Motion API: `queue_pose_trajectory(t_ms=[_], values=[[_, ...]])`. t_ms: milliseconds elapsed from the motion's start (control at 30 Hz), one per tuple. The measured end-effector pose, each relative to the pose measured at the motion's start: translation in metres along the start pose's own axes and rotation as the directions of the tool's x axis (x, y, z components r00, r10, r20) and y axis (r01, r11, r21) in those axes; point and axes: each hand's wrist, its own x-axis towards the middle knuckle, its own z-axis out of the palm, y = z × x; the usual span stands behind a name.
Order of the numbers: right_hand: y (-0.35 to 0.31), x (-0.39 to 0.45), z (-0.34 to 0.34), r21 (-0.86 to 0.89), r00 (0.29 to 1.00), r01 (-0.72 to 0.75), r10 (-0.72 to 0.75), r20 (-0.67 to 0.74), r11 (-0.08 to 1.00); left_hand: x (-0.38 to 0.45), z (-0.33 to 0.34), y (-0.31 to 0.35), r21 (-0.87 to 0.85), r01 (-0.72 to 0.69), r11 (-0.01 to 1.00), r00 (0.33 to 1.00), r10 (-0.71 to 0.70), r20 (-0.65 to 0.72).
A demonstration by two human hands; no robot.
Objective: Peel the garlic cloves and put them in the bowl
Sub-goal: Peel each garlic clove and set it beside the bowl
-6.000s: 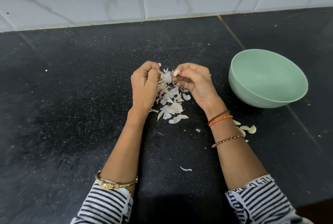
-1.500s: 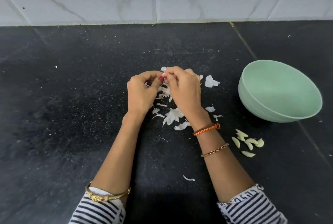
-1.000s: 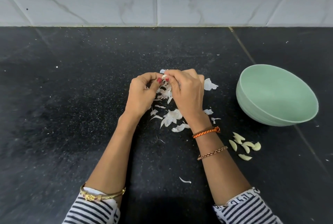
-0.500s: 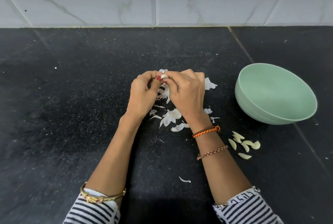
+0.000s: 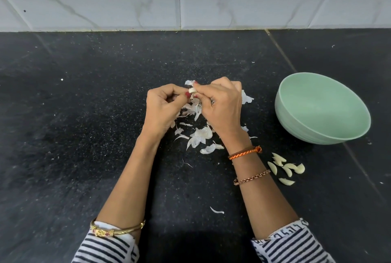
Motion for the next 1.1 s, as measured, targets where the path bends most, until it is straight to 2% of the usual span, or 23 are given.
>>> queue_pose_trajectory(t_ms=[167,367,467,633,767,867,967,1100], values=[[0.002,-0.007,-0.009,0.112,0.999,-0.040,0.038,0.025,0.993,-0.001,0.005,0.000,-0.043,0.071,0.997,0.996,-0.068,0.061],[0.000,-0.010,-0.006,0.139,0.991,-0.128,0.121,0.057,0.982,-0.002,0.005,0.000,-0.123,0.097,0.988,0.995,-0.095,0.023],[-0.002,-0.011,-0.008,0.190,0.975,-0.209,0.189,0.119,0.959,-0.004,0.007,0.003,-0.144,0.082,0.986,0.997,-0.080,0.020],[-0.006,-0.001,-0.021,0.445,0.887,-0.450,0.330,0.323,0.774,-0.004,0.010,0.004,-0.227,0.043,0.973,0.999,-0.043,0.006],[-0.015,0.003,-0.025,0.644,0.769,-0.622,0.500,0.398,0.445,-0.002,0.011,0.000,-0.226,0.047,0.973,0.997,-0.058,-0.043],[-0.015,0.005,-0.025,0.646,0.677,-0.692,0.599,0.427,0.322,-0.003,0.014,0.002,-0.203,0.019,0.979,0.998,-0.030,-0.051],[-0.009,0.007,-0.027,0.639,0.640,-0.710,0.649,0.410,0.296,-0.001,0.010,-0.001,-0.146,-0.038,0.989,0.997,0.029,-0.066],[-0.006,0.006,-0.029,0.633,0.682,-0.700,0.571,0.458,0.329,-0.002,0.012,-0.006,-0.007,-0.058,0.998,0.998,0.058,-0.004]])
